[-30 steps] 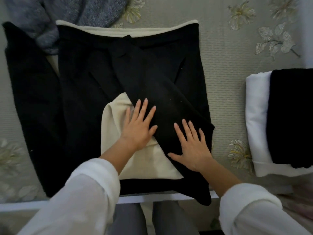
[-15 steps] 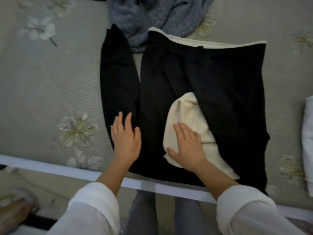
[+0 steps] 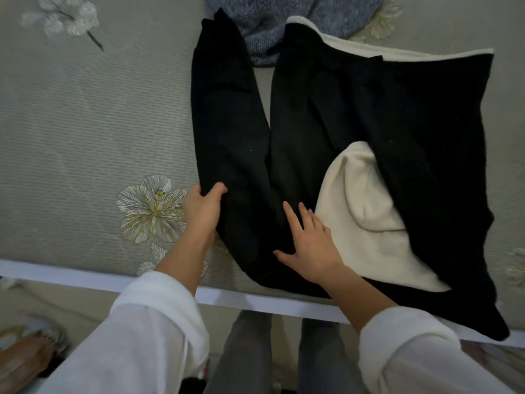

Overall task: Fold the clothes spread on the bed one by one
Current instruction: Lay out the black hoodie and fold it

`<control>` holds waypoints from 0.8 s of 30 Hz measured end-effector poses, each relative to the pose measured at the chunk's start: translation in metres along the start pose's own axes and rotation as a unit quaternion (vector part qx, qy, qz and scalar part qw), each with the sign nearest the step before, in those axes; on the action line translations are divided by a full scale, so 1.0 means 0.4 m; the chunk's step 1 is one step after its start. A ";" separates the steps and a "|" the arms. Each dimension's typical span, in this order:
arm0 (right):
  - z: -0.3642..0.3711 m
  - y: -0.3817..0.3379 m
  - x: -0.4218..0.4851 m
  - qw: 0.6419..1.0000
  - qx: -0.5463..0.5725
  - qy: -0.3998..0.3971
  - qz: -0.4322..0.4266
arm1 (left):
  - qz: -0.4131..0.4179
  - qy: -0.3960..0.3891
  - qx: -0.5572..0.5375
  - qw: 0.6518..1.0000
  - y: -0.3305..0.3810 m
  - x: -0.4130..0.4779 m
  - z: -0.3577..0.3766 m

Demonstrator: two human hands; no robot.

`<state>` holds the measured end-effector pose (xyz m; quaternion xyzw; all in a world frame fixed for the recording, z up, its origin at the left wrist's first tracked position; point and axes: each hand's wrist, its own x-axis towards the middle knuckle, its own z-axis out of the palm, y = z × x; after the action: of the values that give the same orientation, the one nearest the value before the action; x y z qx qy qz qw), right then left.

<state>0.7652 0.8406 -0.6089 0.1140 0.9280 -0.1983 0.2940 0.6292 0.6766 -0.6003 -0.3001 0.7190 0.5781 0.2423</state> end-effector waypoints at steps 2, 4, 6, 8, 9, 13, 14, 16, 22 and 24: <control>0.000 -0.006 -0.003 1.000 0.003 0.001 0.005 | 0.029 0.040 -0.064 0.997 0.016 -0.018 -0.028; 0.003 -0.015 -0.006 1.000 -0.006 -0.006 0.003 | 0.027 0.089 -0.128 0.987 0.009 -0.042 -0.079; 0.011 -0.017 -0.013 1.000 -0.023 -0.021 -0.002 | -0.012 0.135 -0.157 0.978 -0.038 -0.067 -0.140; 0.027 -0.010 -0.022 0.997 -0.059 -0.044 -0.017 | -0.094 0.166 -0.137 0.972 -0.095 -0.089 -0.189; 0.037 -0.005 -0.027 0.995 -0.083 -0.057 -0.026 | -0.129 0.172 -0.120 0.969 -0.121 -0.091 -0.207; 0.061 0.008 -0.039 0.989 -0.125 -0.069 -0.043 | -0.150 0.099 -0.125 0.976 -0.123 -0.056 -0.218; 0.065 0.008 -0.043 0.988 -0.128 -0.064 -0.054 | -0.149 0.047 -0.168 0.973 -0.104 -0.045 -0.213; 0.075 0.006 -0.055 0.983 -0.148 -0.069 -0.084 | -0.133 -0.036 -0.223 0.965 -0.054 -0.015 -0.207; 0.065 -0.016 -0.056 0.981 -0.149 -0.100 -0.068 | -0.106 -0.046 -0.199 0.973 0.050 0.047 -0.244; 0.047 -0.026 -0.048 0.987 -0.118 -0.094 -0.057 | -0.062 0.022 -0.245 0.967 0.059 0.024 -0.257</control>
<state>0.7866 0.8211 -0.6085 0.0063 0.9183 -0.1133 0.3792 0.6054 0.5785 -0.5687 -0.4073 0.5405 0.7137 0.1805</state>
